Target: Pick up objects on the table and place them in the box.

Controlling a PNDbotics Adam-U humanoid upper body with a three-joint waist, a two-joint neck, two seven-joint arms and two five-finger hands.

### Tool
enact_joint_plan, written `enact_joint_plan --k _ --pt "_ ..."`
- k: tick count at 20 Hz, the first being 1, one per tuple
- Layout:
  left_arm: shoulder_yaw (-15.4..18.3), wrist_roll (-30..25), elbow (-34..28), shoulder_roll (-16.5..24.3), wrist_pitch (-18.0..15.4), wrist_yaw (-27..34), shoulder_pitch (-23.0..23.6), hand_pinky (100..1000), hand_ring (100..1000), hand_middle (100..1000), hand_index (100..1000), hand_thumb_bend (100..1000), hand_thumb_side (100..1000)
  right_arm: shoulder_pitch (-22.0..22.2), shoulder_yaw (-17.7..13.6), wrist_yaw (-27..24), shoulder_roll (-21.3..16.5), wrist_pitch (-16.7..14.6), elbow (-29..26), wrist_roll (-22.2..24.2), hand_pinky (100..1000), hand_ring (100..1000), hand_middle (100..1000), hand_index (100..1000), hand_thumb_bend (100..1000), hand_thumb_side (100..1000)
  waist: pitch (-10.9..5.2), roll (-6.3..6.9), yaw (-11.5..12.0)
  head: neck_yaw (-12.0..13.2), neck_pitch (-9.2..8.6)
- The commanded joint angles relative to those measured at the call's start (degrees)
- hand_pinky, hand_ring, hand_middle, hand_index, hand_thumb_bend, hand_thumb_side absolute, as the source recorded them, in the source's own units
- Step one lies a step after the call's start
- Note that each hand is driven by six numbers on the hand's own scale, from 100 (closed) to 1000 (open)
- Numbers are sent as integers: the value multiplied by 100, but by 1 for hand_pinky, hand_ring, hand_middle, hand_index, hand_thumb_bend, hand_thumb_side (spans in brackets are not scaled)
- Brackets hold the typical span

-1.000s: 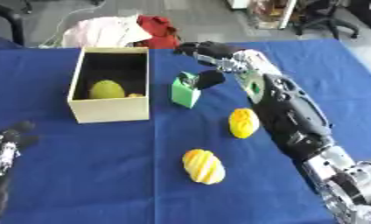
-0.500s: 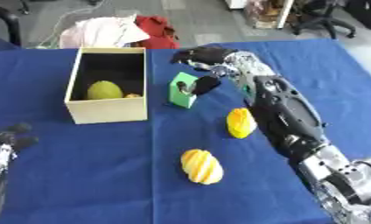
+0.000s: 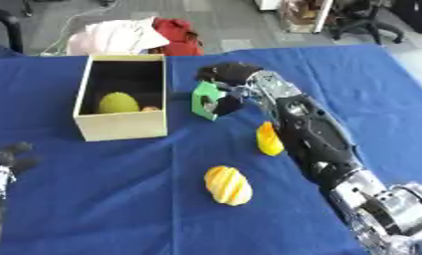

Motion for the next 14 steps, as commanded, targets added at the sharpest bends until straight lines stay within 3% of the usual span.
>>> enact_joint_plan --k 1,4,7,9,10,14 --pt "-9 -8 -94 29 -9 12 -47 905 729 754 800 100 718 -9 -48 154 -78 45 186 53 942 987 1000 1000 100 804 9 70 0 -13 -50" --pt "-12 -14 -94 26 -10 14 -50 906 729 754 800 100 718 -1 -65 113 -70 29 267 164 910 961 1000 1000 100 836 9 69 -1 -17 -55" --pt "-6 -9 -97 26 -10 16 -49 906 729 754 801 100 719 26 -124 -73 -58 42 378 325 853 918 1000 1000 100 966 10 76 -4 -25 -62" --pt "-5 -9 -98 26 -10 17 -48 906 729 754 801 100 719 36 -171 -326 -60 64 460 446 797 872 993 1000 100 953 10 77 -7 -26 -63" --pt "-4 -9 -97 27 -10 16 -47 906 729 754 801 100 719 33 -168 -425 -70 77 466 486 774 851 987 1000 100 916 9 76 -9 -26 -63" --pt "-5 -11 -96 27 -10 16 -49 907 729 754 801 100 720 28 -147 -675 -103 87 360 456 580 644 904 998 100 391 6 70 -16 -34 -72"
